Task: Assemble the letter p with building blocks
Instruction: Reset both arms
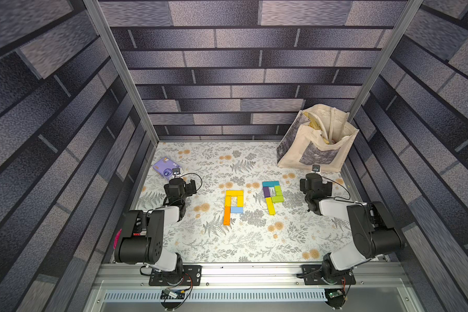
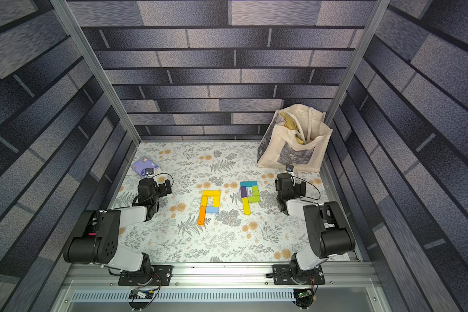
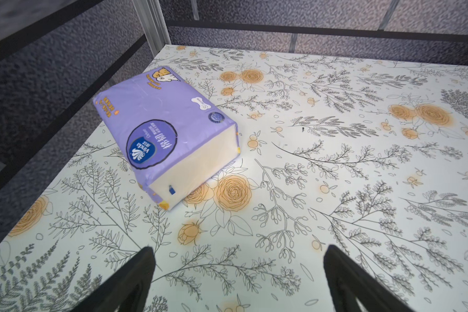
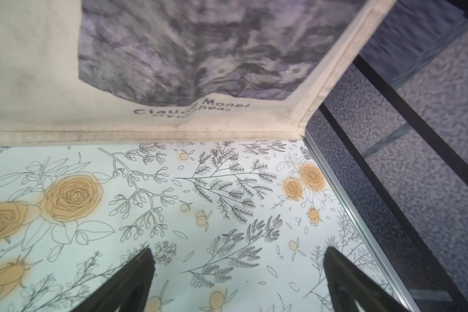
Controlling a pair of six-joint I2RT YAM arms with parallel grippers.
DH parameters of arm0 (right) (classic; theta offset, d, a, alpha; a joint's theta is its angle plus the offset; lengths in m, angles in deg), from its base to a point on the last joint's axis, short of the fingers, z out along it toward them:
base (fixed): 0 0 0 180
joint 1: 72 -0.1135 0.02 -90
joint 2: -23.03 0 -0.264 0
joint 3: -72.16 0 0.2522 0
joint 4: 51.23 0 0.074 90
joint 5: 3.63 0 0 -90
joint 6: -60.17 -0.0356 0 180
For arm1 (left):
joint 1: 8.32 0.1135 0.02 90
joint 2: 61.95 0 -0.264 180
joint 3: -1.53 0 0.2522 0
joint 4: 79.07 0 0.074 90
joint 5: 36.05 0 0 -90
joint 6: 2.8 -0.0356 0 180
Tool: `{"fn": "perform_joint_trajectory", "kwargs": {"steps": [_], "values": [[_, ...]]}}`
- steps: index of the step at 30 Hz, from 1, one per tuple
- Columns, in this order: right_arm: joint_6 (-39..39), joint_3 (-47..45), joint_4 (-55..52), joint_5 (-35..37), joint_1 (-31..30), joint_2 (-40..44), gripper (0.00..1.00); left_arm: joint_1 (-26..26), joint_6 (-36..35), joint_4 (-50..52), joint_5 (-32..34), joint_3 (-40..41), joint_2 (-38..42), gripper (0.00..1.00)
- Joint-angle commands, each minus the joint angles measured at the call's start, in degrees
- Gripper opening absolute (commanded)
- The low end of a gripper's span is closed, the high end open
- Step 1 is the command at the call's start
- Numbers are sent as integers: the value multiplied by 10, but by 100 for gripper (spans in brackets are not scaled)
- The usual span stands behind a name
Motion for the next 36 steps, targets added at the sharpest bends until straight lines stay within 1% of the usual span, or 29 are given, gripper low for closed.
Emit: {"fn": "perform_joint_trajectory", "kwargs": {"steps": [1,3,5,6,7,9,12,15,16,17,18,19,20,21,22,23,33,36], "values": [[-26,-30,91,-55,15,17,100,8,0,-69,-9,16,-11,100],[-13,-16,78,-75,15,7,100,7,-5,-111,-11,31,-24,100],[-9,-11,70,-87,14,6,100,5,-4,-92,-8,28,-18,100],[-8,-15,74,-93,15,8,100,5,-6,-108,-7,31,-24,100],[-3,-21,87,-102,15,8,100,5,-5,-94,-7,29,-19,100],[-2,-33,106,-109,15,12,100,5,-6,-103,-5,30,-23,100],[-1,-66,158,-108,14,21,100,4,-6,-99,-5,30,-20,100],[9,-92,205,-137,15,23,100,4,-5,-100,-5,30,-21,100],[12,-100,223,-152,16,10,100,4,-6,-101,-5,30,-21,100],[23,-105,293,-163,15,-29,100,4,-5,-100,-5,29,-21,100],[22,-102,276,-169,16,-29,100,4,-5,-100,-5,30,-21,100],[12,-86,198,-198,27,-2,100,4,-5,-100,-5,30,-21,100],[8,-84,225,-222,38,-16,100,4,-5,-100,-5,30,-21,100],[7,-83,223,-225,40,-19,100,5,-5,-100,-5,29,-21,100],[7,-82,201,-227,41,-7,100,5,-5,-98,-6,29,-21,100],[8,-87,225,-225,41,-14,100,5,-5,-97,-7,29,-22,100],[14,-83,210,-243,41,-10,100,7,-3,-94,-11,27,-21,100],[17,-89,220,-244,41,-7,100,7,-3,-95,-11,27,-21,100]]}}
